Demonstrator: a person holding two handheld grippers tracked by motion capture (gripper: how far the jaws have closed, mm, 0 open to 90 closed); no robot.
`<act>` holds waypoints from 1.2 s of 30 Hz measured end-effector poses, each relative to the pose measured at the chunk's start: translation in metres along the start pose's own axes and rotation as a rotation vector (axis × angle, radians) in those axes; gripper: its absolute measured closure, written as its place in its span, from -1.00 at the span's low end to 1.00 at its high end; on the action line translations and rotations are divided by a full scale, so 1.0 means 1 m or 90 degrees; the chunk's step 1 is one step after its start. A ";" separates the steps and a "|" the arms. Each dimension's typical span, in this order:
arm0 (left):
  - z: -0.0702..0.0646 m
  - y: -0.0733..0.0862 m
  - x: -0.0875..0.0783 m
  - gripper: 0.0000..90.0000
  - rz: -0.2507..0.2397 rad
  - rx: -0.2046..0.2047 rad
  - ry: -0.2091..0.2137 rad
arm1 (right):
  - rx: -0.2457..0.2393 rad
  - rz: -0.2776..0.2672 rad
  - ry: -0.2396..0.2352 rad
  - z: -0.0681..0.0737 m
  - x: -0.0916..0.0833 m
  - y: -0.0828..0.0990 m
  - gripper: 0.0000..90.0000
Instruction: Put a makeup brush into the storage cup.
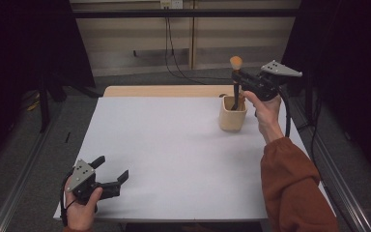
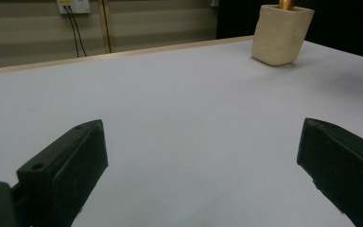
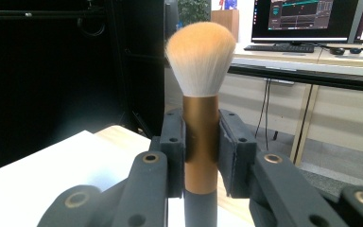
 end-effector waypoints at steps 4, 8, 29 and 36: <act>0.000 0.000 0.000 -0.94 0.000 -0.001 0.000 | -0.001 0.003 0.005 -0.004 0.001 0.004 0.64; 0.000 0.000 0.000 -0.95 0.000 0.000 0.000 | -0.007 0.009 0.005 -0.007 0.003 0.009 0.64; 0.000 0.001 0.000 -0.94 0.002 -0.001 -0.002 | -0.009 0.034 0.010 -0.018 0.009 0.043 0.64; 0.000 0.001 0.000 -0.95 0.004 -0.001 -0.001 | 0.001 0.043 0.017 -0.024 0.006 0.059 0.64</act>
Point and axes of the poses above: each handheld gripper's, and its own axes: x roughly forward along the jaws, y roughly out of its underside, z roughly to its left, the point moved 9 cm from there along x, roughly forward along the jaws, and after that the axes turned 6 degrees about x, right-handed, at the moved point
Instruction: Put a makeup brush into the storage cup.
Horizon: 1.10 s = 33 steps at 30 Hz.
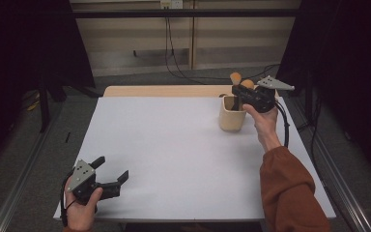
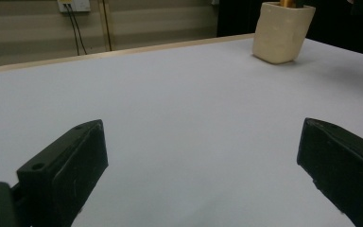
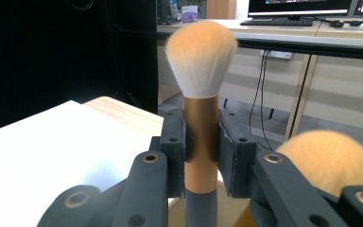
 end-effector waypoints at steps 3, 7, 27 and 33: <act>0.000 0.000 0.000 -0.94 0.000 0.000 0.000 | 0.002 0.004 0.002 -0.001 0.000 0.004 0.64; 0.000 0.000 0.000 -0.94 0.001 0.000 0.000 | 0.001 0.016 0.009 -0.004 0.000 0.013 0.64; 0.000 0.002 0.000 -0.95 0.005 -0.003 0.002 | -0.004 0.051 0.004 -0.002 0.002 0.034 0.63; 0.000 0.001 0.000 -0.95 0.006 -0.001 0.002 | 0.000 0.065 0.014 -0.004 0.003 0.041 0.63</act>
Point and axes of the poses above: each handheld gripper's, and its own axes: x roughly forward along the jaws, y roughly out of its underside, z roughly to its left, the point moved 9 cm from there along x, roughly forward along the jaws, and after that the axes turned 6 degrees about x, right-handed, at the moved point
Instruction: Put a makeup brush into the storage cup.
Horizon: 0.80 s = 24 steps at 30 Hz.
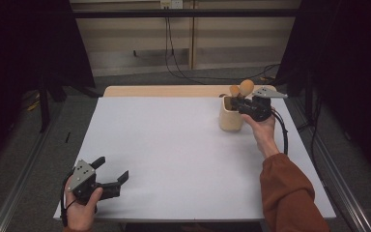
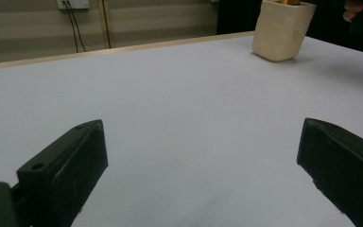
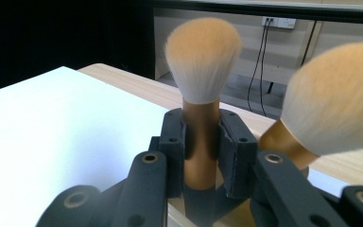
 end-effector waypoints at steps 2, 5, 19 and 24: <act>0.000 0.000 0.000 -0.95 0.000 0.000 0.000 | -0.002 0.009 0.000 -0.001 0.000 0.003 0.62; 0.000 0.000 0.000 -0.94 0.001 -0.002 0.001 | 0.003 0.015 0.000 0.000 -0.001 0.005 0.61; -0.001 0.000 0.000 -0.94 0.000 0.001 0.001 | 0.003 0.009 -0.015 0.005 -0.009 0.005 -0.11; 0.000 0.000 0.001 -0.94 0.001 0.000 0.002 | -0.006 0.000 -0.026 0.012 -0.013 0.003 -0.37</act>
Point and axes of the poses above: each handheld gripper's, and its own axes: x roughly forward along the jaws, y roughly out of its underside, z roughly to its left, the point moved 9 cm from there along x, roughly forward along the jaws, and after that the axes turned 6 degrees about x, right-handed, at the moved point
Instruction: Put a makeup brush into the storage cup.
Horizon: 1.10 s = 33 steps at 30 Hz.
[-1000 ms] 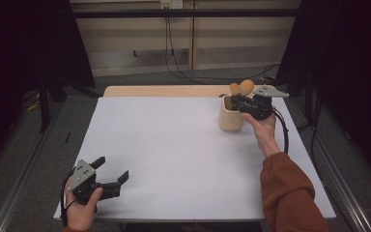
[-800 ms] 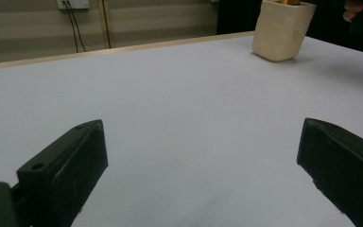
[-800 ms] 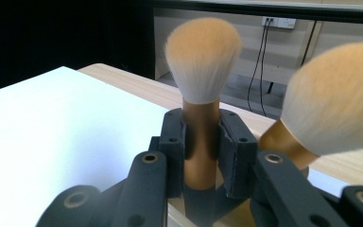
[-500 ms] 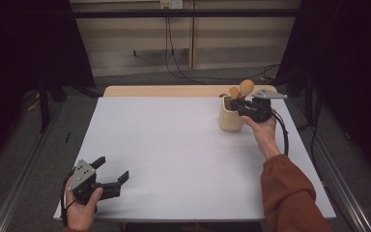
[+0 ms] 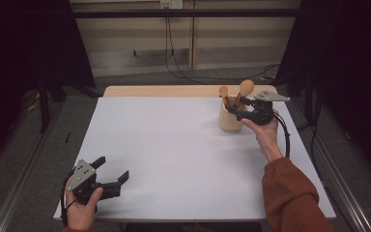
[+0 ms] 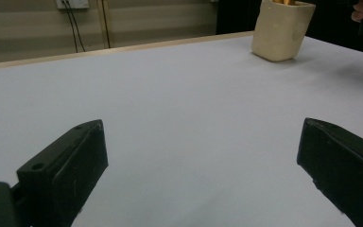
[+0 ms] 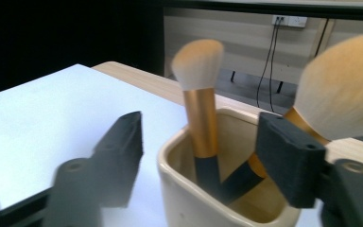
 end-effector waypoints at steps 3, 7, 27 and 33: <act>0.000 -0.001 0.000 -0.94 -0.002 -0.002 -0.002 | 0.006 -0.002 0.000 0.002 -0.002 0.000 -0.61; 0.001 -0.001 0.002 -0.95 -0.002 -0.004 -0.002 | 0.015 0.000 -0.001 0.002 -0.004 0.003 -0.87; 0.000 -0.001 -0.002 -0.94 -0.007 0.001 -0.008 | 0.030 -0.004 0.001 0.015 -0.041 0.022 -0.92; 0.000 -0.003 -0.005 -0.94 -0.013 0.001 -0.007 | 0.028 -0.012 0.008 0.021 -0.054 0.029 -0.93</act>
Point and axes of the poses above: each handheld gripper's, and its own axes: x roughly forward along the jaws, y roughly out of its underside, z roughly to its left, the point moved 9 cm from there along x, roughly forward along the jaws, and after that the axes turned 6 degrees about x, right-handed, at the moved point
